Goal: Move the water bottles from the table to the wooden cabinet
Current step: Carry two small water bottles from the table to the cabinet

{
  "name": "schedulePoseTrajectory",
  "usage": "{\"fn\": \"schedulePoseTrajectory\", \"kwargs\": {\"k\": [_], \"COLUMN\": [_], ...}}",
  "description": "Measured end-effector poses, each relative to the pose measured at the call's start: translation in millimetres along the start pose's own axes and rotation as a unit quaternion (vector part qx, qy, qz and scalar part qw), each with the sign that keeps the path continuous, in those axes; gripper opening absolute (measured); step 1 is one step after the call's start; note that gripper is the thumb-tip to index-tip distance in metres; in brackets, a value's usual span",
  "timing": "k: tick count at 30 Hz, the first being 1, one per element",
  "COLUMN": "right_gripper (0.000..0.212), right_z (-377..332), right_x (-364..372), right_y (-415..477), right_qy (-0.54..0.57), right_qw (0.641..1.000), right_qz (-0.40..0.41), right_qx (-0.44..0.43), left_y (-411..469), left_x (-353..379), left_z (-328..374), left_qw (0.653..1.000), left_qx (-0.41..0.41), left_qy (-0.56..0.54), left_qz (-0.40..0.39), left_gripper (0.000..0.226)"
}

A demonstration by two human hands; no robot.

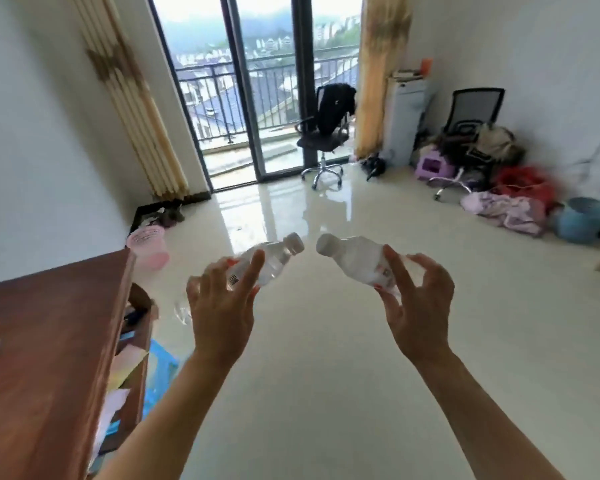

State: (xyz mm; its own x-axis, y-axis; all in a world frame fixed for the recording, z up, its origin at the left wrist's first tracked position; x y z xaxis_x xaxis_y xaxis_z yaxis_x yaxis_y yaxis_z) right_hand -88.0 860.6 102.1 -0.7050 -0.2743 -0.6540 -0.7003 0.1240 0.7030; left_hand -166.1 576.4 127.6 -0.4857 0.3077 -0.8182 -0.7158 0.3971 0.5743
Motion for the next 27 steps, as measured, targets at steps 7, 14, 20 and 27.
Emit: {"fn": "schedulePoseTrajectory", "kwargs": {"k": [7, 14, 20, 27], "right_gripper": [0.081, 0.093, 0.094, 0.088], "right_z": [161, 284, 372, 432], "right_x": [-94, -173, -250, -354], "right_y": [-34, -42, -63, -166], "right_qy": [-0.154, -0.311, -0.385, -0.466], "right_qw": [0.978, 0.927, 0.872, 0.77], "right_qz": [0.048, 0.045, -0.006, 0.014], "right_qx": [0.135, 0.206, 0.302, 0.435], "left_y": [97, 189, 236, 207], "left_x": [75, 160, 200, 207], "left_z": [189, 370, 531, 744], "left_qw": [0.98, 0.937, 0.878, 0.772], "left_qx": [0.19, 0.314, 0.409, 0.559], "left_qy": [-0.044, -0.138, -0.233, -0.279], "left_qz": [-0.045, -0.057, -0.083, -0.122], "left_gripper": [0.082, 0.089, 0.088, 0.09]}}
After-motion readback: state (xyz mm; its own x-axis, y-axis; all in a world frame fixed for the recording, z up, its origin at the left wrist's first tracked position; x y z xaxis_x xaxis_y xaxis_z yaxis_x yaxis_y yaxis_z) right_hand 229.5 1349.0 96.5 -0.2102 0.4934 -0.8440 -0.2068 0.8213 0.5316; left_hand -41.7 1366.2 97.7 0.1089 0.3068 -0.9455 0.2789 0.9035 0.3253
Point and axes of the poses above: each hand's wrist, its own y-axis towards the middle knuckle, its own x-axis out of the palm, z = x × y, the point moved 7 cm from there along y, towards the middle knuckle, and after that the axes turned 14 degrees about -z, right-handed, at the moved point
